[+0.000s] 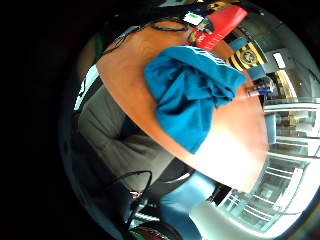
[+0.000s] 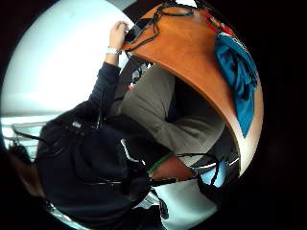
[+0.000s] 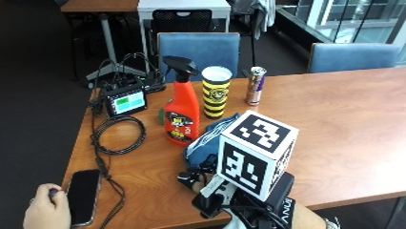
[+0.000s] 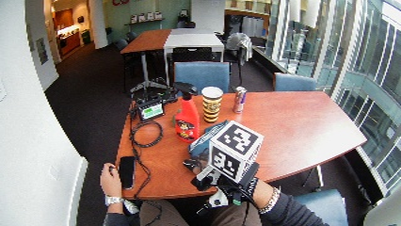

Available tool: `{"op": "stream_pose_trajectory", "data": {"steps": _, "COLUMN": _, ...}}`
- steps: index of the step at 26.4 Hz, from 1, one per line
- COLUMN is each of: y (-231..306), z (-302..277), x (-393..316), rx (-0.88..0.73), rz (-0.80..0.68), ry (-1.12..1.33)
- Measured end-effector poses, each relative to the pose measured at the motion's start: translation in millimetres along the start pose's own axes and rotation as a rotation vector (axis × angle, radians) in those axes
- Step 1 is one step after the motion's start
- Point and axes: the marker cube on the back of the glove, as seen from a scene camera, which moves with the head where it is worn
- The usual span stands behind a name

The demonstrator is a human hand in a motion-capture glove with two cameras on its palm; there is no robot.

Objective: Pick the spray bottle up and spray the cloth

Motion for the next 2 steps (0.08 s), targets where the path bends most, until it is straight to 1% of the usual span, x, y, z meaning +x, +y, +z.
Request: {"op": "stream_pose_trajectory", "data": {"steps": 2, "y": 0.9, "z": 3.0, "x": -2.1, "rx": -0.009, "rz": -0.004, "ry": -0.011}}
